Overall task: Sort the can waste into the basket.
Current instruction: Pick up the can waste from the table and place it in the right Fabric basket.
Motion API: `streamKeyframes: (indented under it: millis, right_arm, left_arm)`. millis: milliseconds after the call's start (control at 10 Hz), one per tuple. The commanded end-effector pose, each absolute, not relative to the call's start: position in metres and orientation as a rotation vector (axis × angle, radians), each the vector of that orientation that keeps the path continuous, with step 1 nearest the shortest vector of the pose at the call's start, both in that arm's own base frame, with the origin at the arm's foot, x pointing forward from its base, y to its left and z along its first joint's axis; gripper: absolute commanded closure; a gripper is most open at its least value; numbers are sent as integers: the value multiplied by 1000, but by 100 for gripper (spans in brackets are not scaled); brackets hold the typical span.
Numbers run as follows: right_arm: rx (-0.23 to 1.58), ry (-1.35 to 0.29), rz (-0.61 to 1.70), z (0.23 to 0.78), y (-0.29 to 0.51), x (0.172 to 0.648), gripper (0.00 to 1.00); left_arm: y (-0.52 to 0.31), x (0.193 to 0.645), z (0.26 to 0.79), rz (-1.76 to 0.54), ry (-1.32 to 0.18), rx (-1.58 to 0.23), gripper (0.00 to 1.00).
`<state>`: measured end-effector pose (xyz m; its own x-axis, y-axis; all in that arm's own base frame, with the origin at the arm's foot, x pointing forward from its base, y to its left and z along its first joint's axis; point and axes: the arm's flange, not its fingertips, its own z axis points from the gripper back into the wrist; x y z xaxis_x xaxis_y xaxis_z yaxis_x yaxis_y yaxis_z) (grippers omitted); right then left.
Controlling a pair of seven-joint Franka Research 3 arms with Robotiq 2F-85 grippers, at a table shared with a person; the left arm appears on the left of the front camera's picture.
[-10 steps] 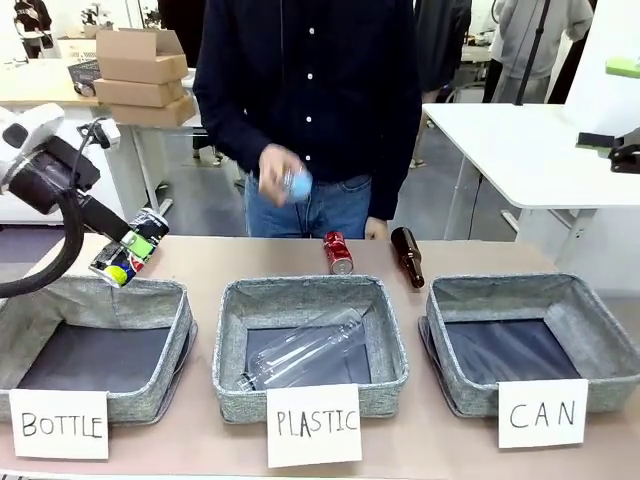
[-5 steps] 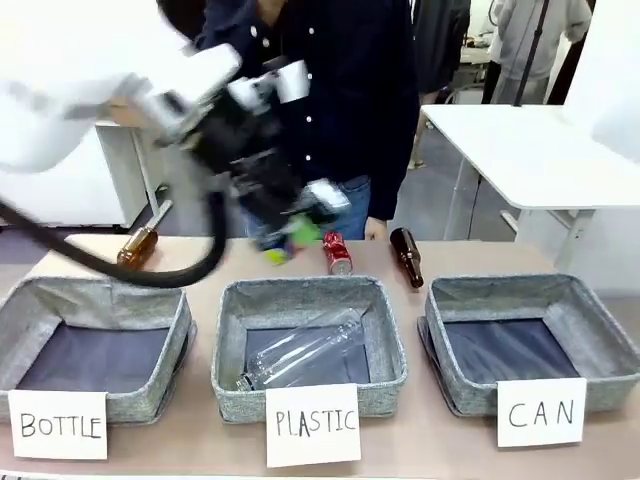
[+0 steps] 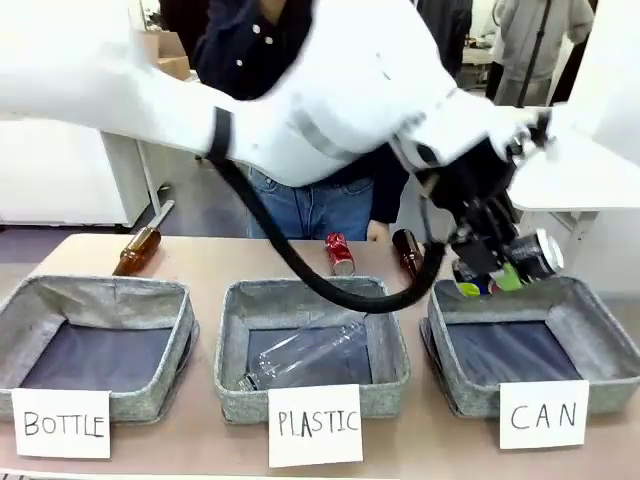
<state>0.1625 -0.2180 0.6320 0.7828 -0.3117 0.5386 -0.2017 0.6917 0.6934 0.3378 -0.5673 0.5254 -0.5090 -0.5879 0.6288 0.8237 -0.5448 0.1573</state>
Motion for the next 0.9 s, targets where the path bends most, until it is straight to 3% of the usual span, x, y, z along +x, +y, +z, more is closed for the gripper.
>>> streamKeyframes:
  millis: [0, 400, 500, 600, 800]
  right_arm:
    - [836, -698, -71, 641, -208, 171, 0]
    - [836, -698, -71, 641, -208, 171, 0]
    - [836, -698, -71, 641, -208, 171, 0]
    - [836, -698, -71, 641, -208, 171, 0]
    - [836, -698, -71, 641, -208, 171, 0]
  left_arm:
    - [-606, 365, 514, -2079, -509, -655, 56]
    - [-624, 383, 479, -2022, -414, -604, 56]
    - [-619, 381, 479, -2015, -391, -611, 10]
    - [-616, 378, 481, -2006, -385, -603, 0]
    - [-612, 376, 483, -2000, -371, -602, 0]
